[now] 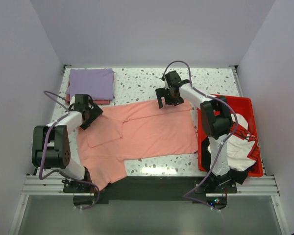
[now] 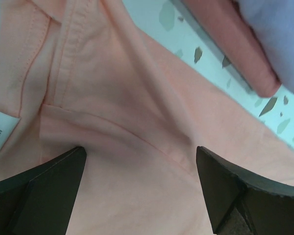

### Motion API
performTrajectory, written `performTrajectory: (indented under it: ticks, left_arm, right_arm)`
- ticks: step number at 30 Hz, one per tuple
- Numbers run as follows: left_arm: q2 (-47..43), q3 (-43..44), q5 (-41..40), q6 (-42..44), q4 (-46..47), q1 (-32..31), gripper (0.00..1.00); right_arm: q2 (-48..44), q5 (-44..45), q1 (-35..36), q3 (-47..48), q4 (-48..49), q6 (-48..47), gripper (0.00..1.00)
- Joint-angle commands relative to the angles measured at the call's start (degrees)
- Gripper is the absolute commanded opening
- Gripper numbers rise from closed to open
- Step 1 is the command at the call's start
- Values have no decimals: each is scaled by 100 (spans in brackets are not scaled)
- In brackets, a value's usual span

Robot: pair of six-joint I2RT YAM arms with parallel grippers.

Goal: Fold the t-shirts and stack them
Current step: Fold the tshirt

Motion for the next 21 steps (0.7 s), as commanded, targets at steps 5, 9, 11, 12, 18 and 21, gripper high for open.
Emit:
performTrajectory:
  ticks: [5, 9, 11, 12, 18, 21]
  left_arm:
    - [832, 471, -109, 374, 297, 379, 100]
    - [964, 769, -126, 479, 209, 459, 100]
    - [1043, 875, -117, 532, 174, 468, 100]
    - [1061, 963, -135, 550, 131, 468, 100]
    - [1228, 1288, -82, 743, 69, 459, 100]
    - [1386, 1569, -100, 752, -273, 468, 100]
  right_arm:
    - [-5, -125, -35, -381, 279, 63, 99]
    - [-217, -284, -26, -708, 455, 318, 99]
    - [-226, -215, -26, -717, 517, 336, 99]
    - [-200, -145, -35, -674, 491, 318, 99]
    - [-16, 216, -26, -252, 350, 169, 99]
    - [64, 173, -35, -199, 315, 151, 99]
